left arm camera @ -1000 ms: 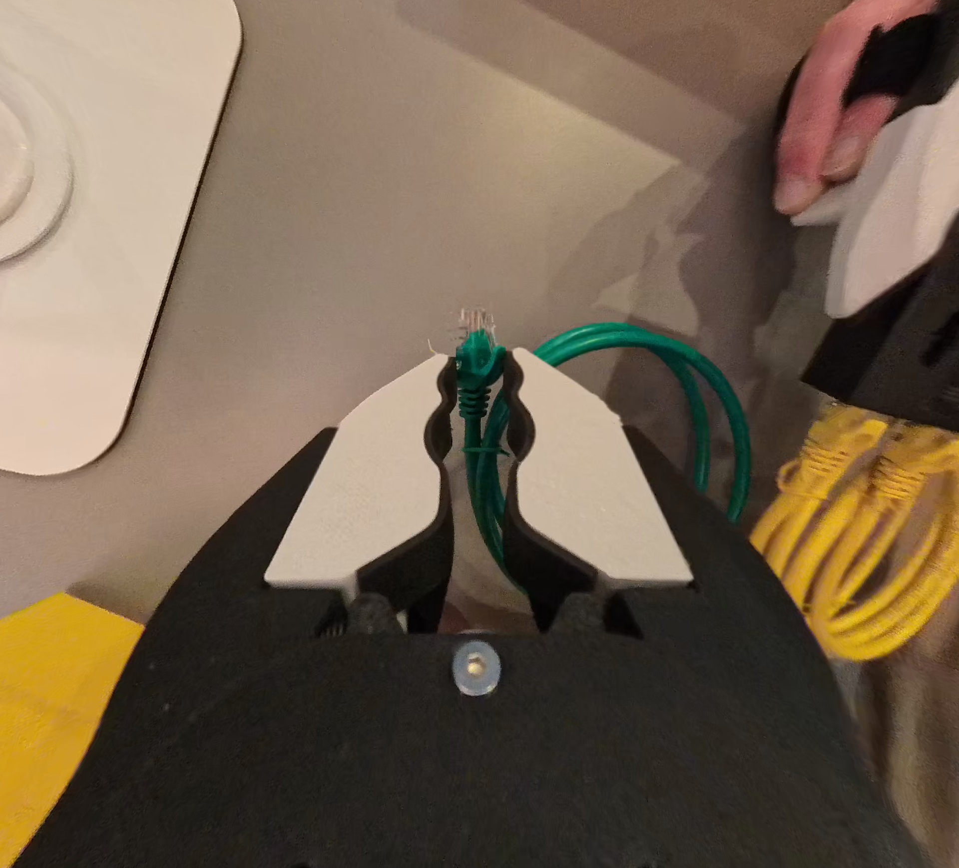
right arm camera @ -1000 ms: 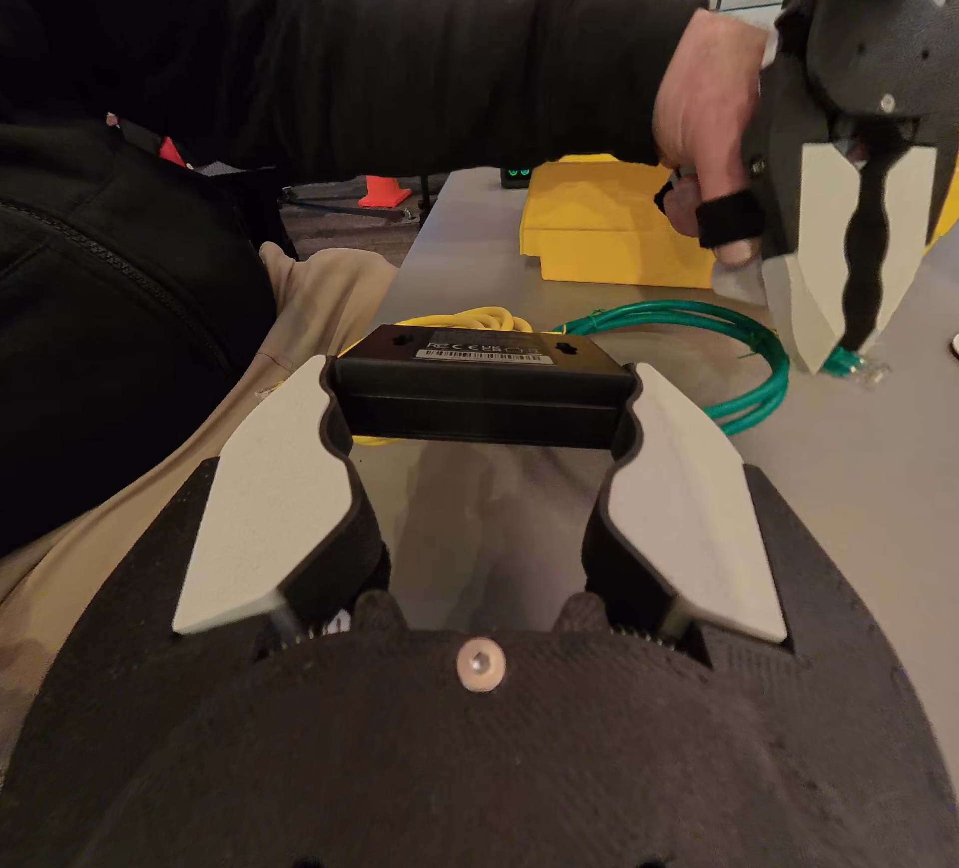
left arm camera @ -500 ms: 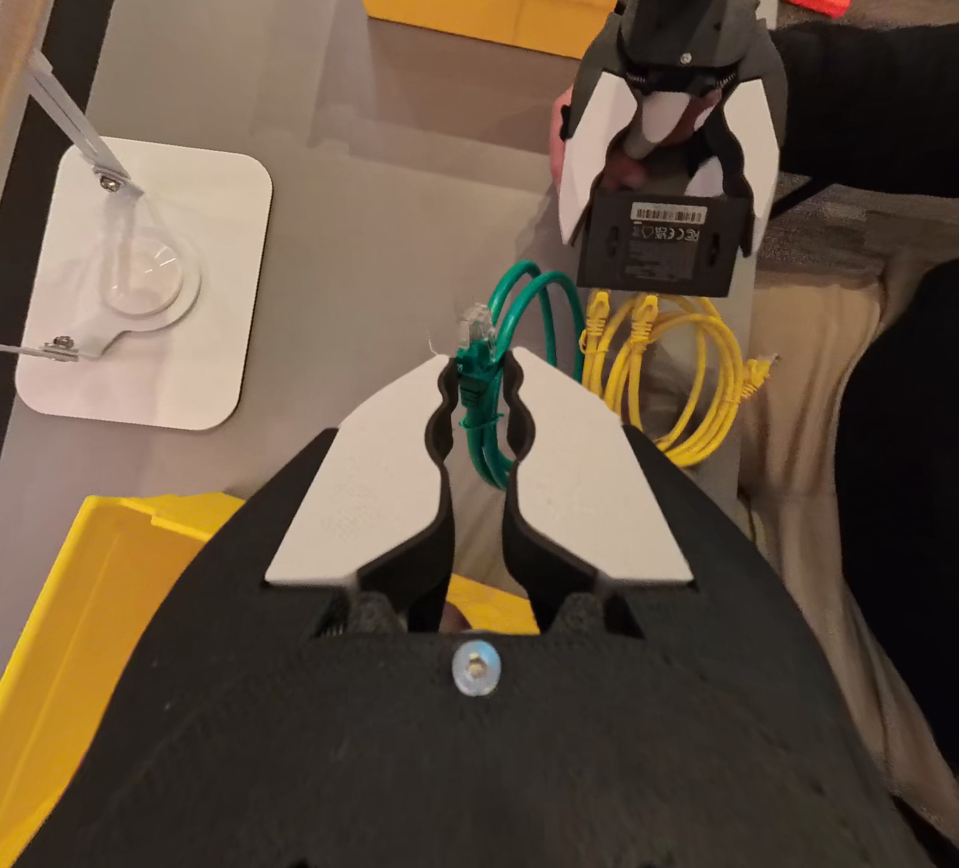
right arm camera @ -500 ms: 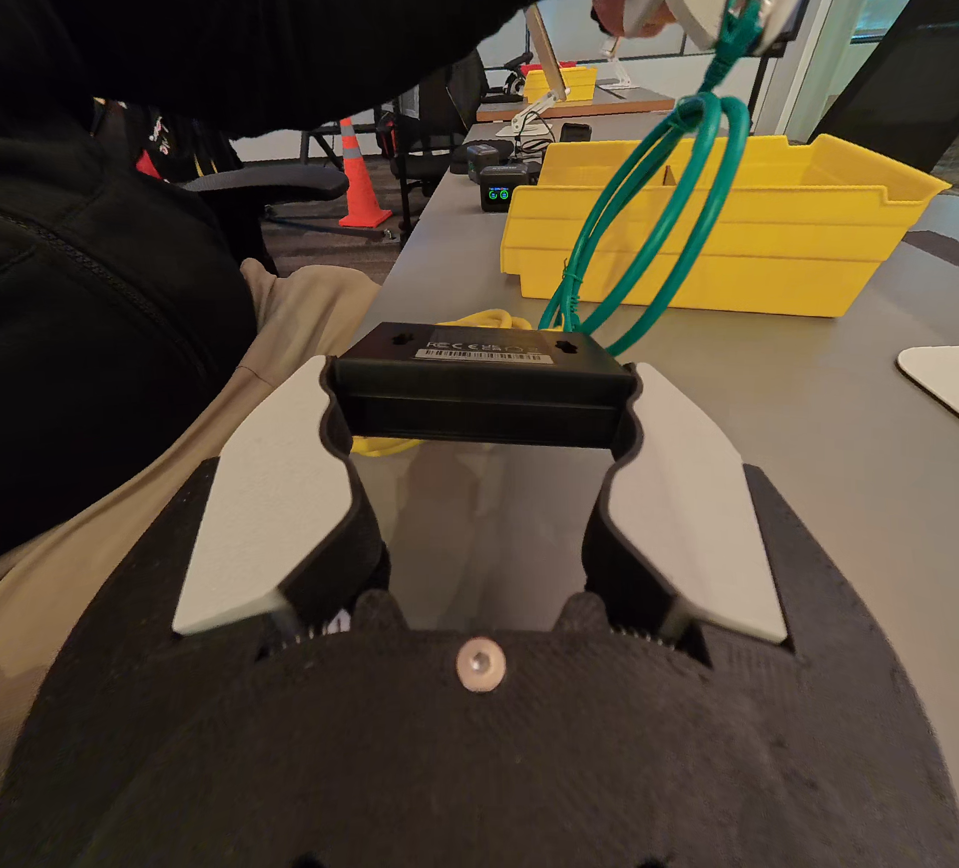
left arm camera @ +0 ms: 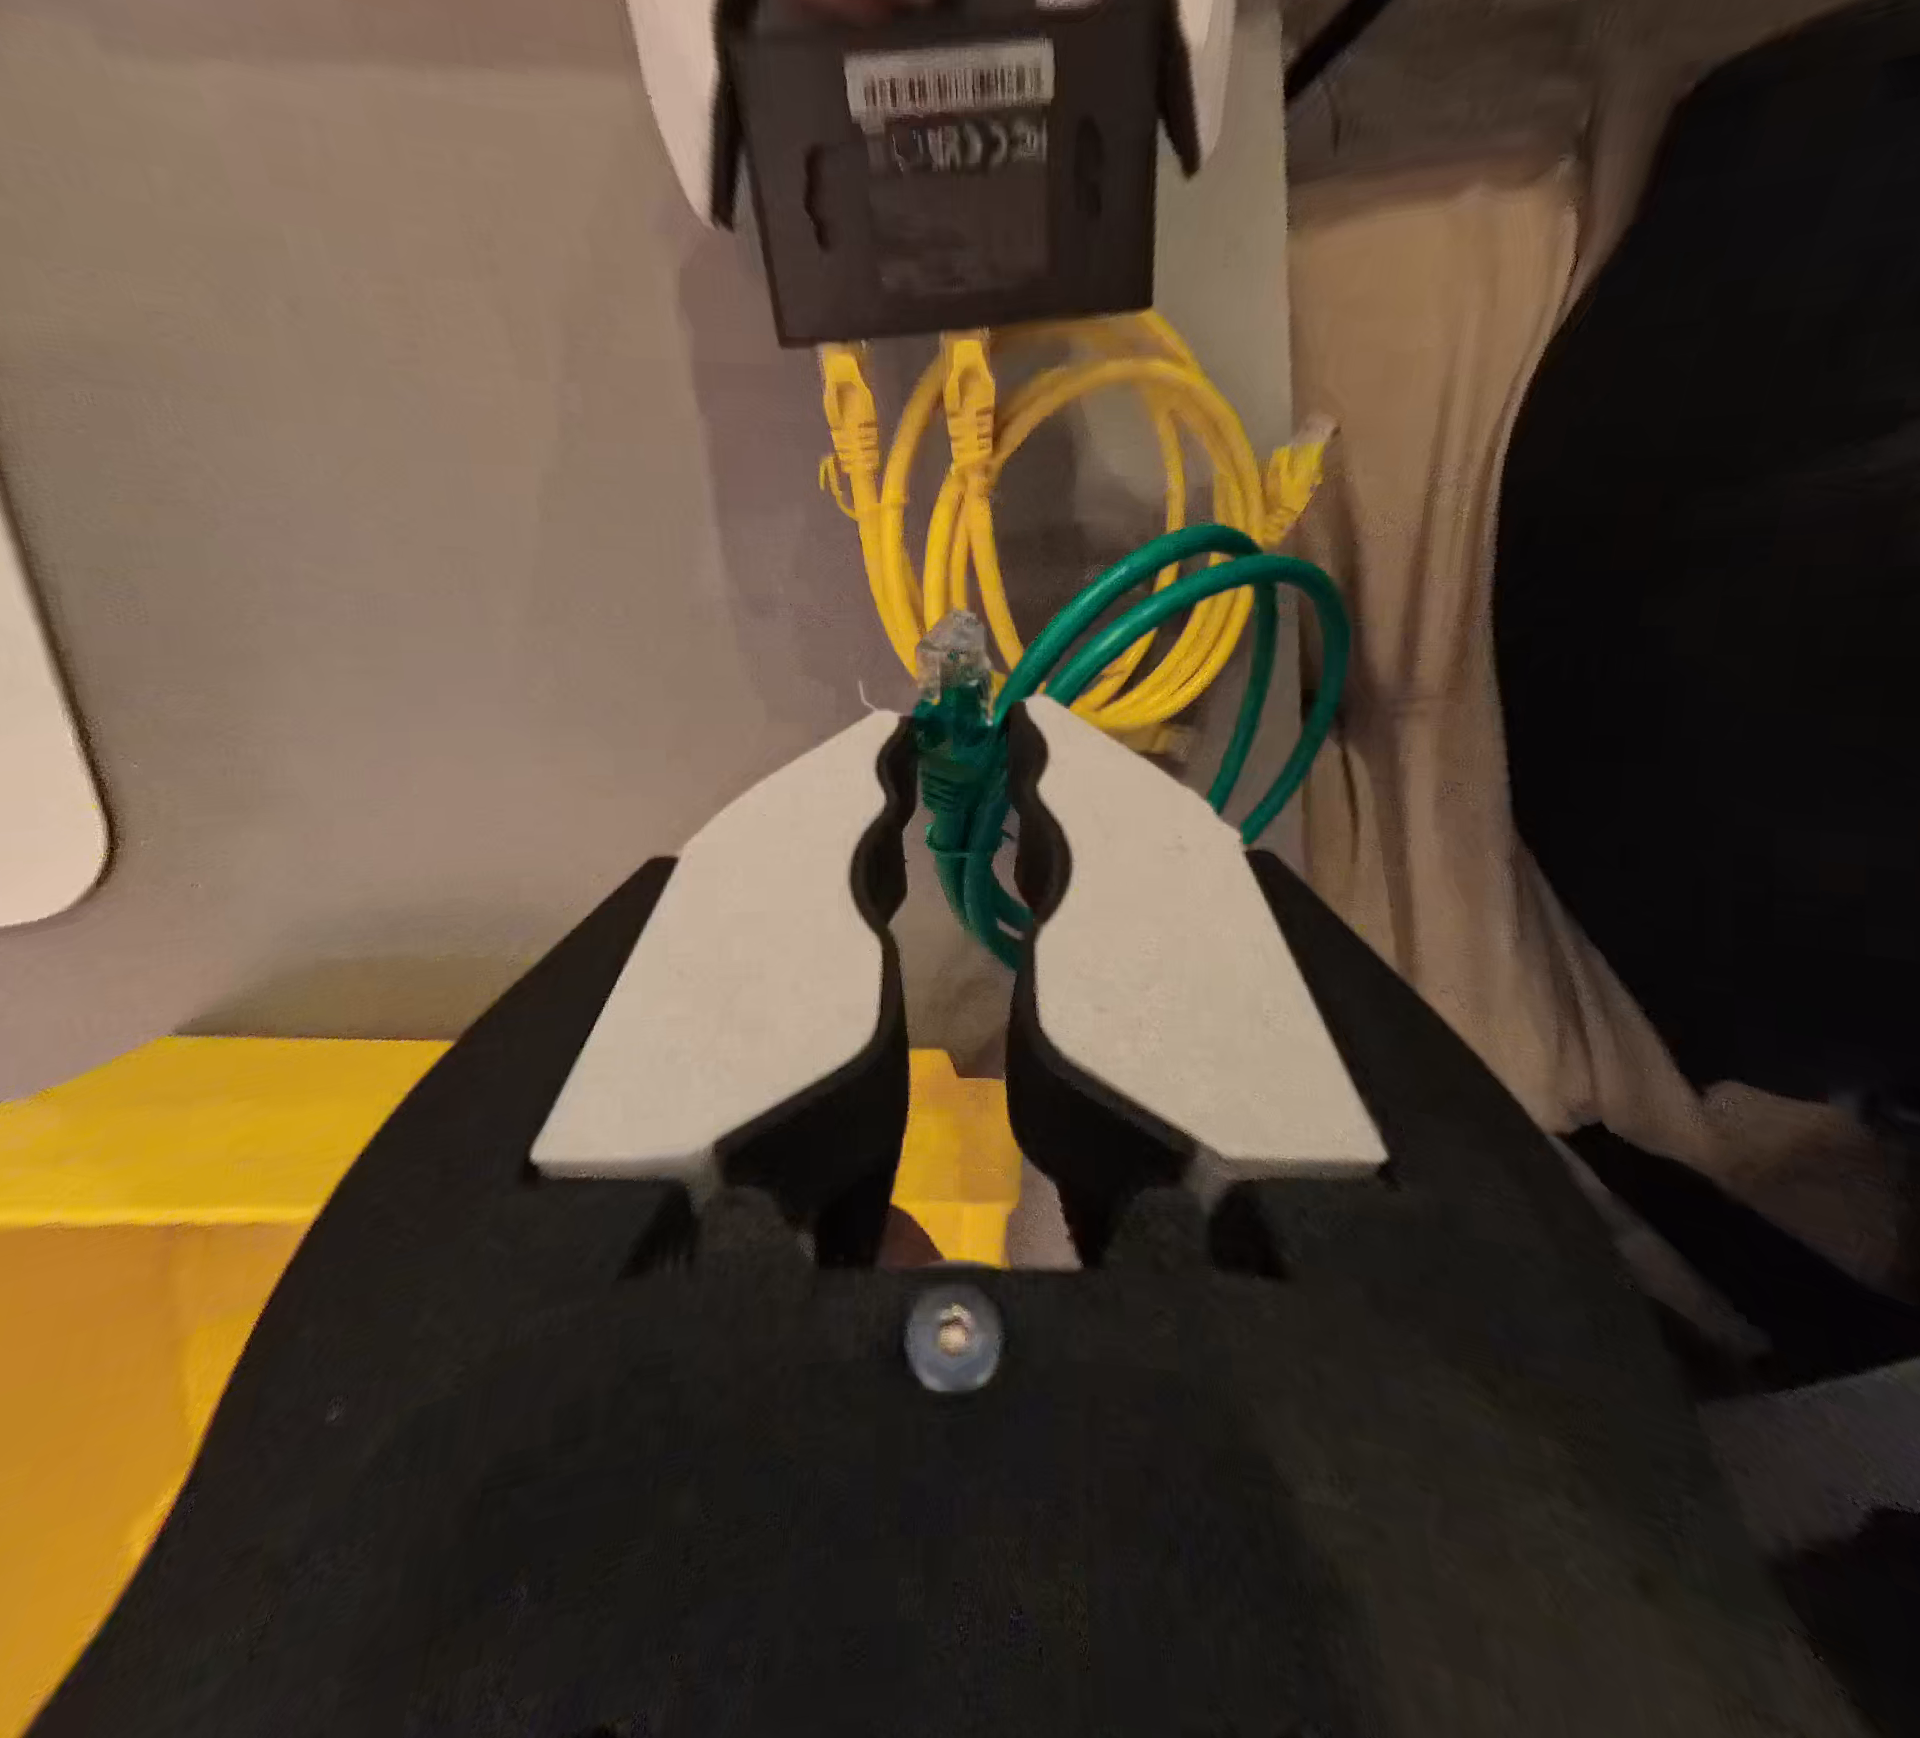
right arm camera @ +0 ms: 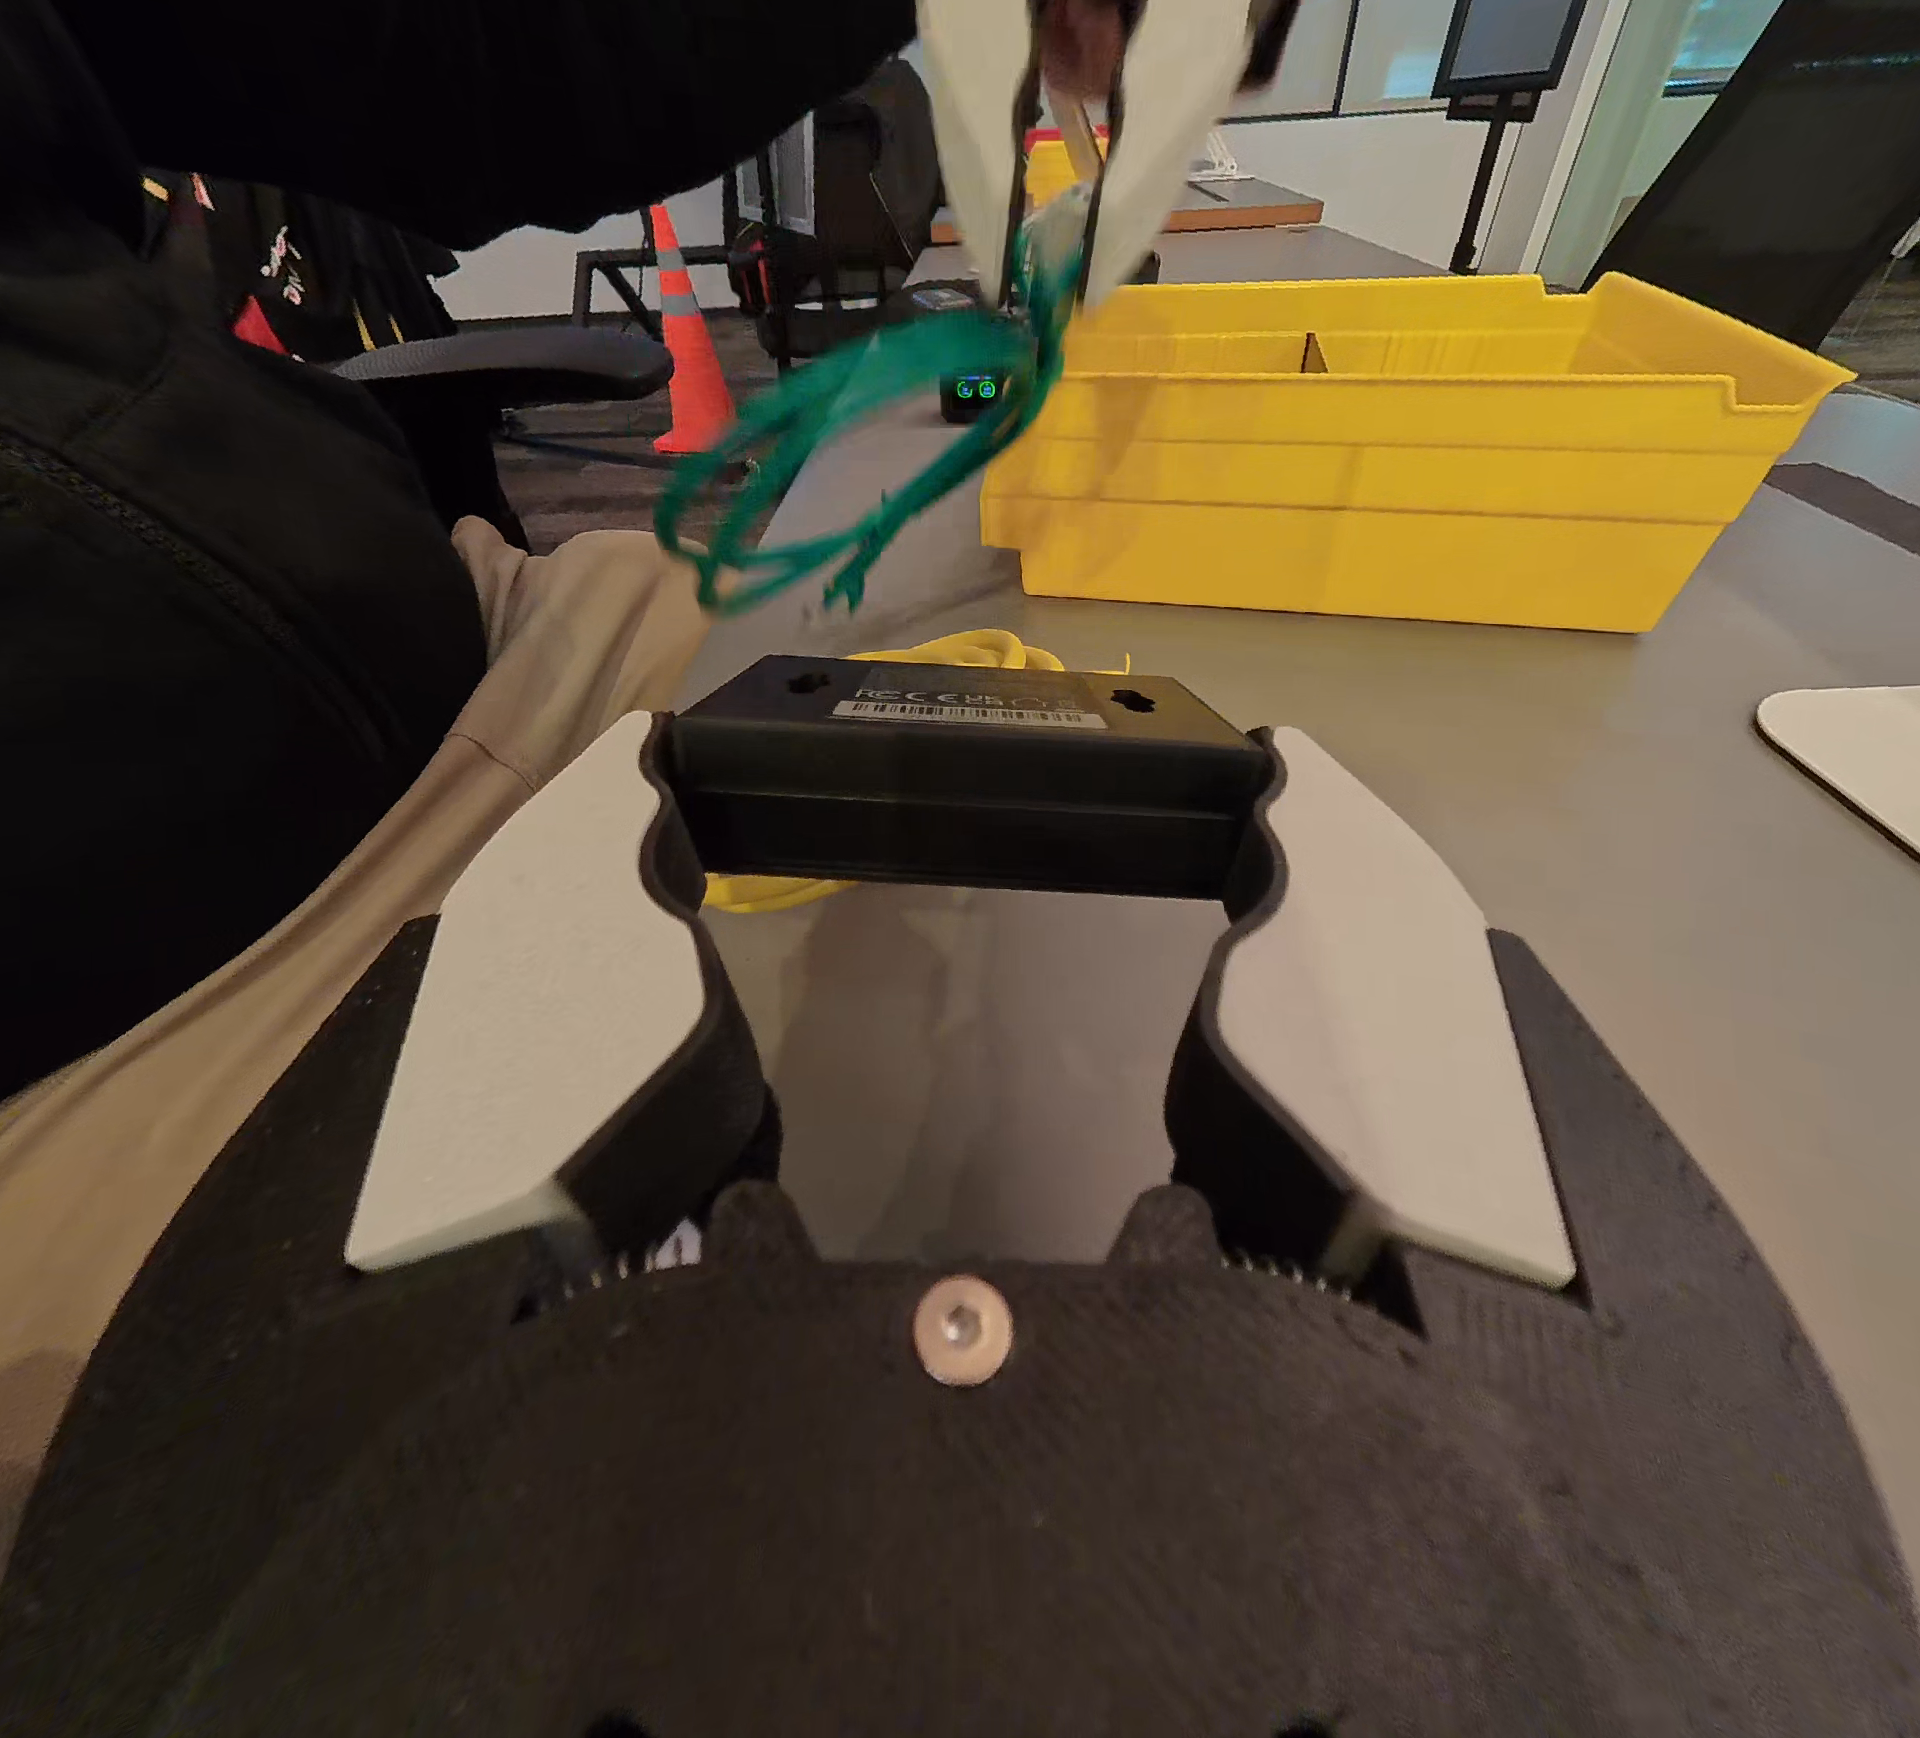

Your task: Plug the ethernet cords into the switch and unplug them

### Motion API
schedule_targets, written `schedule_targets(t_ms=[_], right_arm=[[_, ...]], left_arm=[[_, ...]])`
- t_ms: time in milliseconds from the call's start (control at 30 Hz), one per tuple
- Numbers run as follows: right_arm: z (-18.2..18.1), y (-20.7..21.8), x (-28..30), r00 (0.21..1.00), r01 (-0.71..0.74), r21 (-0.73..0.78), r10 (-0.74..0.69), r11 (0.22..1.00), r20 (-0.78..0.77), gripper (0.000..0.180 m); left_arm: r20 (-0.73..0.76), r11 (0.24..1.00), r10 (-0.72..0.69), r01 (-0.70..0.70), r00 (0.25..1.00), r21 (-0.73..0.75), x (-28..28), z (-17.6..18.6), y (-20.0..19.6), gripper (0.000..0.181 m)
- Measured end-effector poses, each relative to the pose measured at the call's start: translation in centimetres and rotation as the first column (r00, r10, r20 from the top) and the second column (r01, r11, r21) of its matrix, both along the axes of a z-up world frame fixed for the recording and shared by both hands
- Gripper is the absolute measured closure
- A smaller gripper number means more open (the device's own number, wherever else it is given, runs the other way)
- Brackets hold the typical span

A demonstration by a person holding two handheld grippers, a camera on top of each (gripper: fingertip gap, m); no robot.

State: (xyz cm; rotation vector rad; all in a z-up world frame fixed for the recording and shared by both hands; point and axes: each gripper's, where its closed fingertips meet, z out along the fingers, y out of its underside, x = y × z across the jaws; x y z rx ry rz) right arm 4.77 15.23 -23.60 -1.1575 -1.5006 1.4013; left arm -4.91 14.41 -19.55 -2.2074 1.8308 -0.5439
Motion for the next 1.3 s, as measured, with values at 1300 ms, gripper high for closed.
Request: schedule_targets(t_ms=[1300], right_arm=[[-0.6, 0.0, 0.1, 0.999, 0.003, 0.016, -0.004, 1.000, 0.038, 0.080]], left_arm=[[-0.357, 0.878, 0.345, -0.163, 0.868, 0.451, -5.1, -10.7, 2.9, 0.149]])
